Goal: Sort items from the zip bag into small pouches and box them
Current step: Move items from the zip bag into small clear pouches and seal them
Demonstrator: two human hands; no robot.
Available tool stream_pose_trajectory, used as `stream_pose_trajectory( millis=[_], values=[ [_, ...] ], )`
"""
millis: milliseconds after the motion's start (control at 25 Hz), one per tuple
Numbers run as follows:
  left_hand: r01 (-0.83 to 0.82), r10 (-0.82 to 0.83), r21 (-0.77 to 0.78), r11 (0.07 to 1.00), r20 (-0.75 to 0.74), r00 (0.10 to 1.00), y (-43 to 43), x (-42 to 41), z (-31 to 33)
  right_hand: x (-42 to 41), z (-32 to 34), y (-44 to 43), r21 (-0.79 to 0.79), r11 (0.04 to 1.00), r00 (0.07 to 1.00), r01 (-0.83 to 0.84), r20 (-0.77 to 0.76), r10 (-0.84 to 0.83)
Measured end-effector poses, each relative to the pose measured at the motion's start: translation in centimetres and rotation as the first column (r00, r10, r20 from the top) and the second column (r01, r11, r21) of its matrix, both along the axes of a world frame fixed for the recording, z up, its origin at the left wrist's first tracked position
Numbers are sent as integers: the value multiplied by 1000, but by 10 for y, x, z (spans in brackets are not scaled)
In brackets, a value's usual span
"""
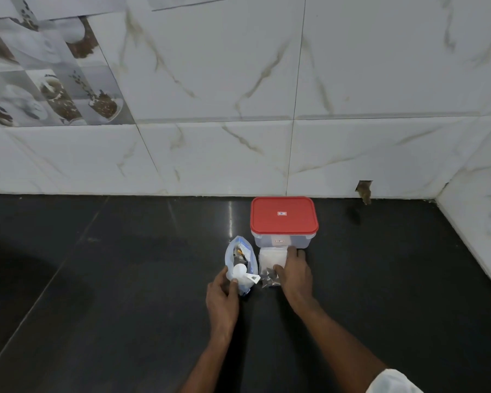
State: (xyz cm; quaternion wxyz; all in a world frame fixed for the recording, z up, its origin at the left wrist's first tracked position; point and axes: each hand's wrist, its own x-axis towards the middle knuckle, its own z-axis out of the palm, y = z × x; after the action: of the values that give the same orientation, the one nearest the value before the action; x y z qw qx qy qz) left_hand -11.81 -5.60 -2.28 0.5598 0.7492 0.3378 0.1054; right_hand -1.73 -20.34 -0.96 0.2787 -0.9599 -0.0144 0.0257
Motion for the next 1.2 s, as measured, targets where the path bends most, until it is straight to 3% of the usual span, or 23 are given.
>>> stream_pose_trajectory(
  millis=[80,280,520,640,720,800,920,1040,1200],
  values=[
    [-48,49,-44,998,9,999,2,3,-7,1,-4,-2,-109,991,994,-74,68,81],
    [-122,125,-72,990,34,992,4,10,8,-9,-15,-6,-136,936,918,-326,190,348],
    [-99,95,-92,991,-56,994,11,20,13,-14,-20,-10,-250,860,888,-445,-1,460],
    [-101,93,-101,990,-84,992,14,21,9,-11,-16,-8,-290,861,895,-417,35,445],
    [-119,110,-107,987,-88,990,15,20,6,-16,-16,-5,-228,915,903,-334,202,380],
    [-137,125,-116,984,-102,987,15,20,2,-30,-9,2,-18,964,930,-267,258,262],
    [-151,139,-126,981,-99,985,15,18,-2,-40,-2,16,250,960,992,-128,39,122],
    [-148,137,-139,979,-84,987,17,15,-5,-42,1,23,423,906,997,-33,-50,60],
    [-146,136,-144,979,-77,988,17,15,-4,-44,-2,23,414,910,992,25,-120,27]
  ],
)
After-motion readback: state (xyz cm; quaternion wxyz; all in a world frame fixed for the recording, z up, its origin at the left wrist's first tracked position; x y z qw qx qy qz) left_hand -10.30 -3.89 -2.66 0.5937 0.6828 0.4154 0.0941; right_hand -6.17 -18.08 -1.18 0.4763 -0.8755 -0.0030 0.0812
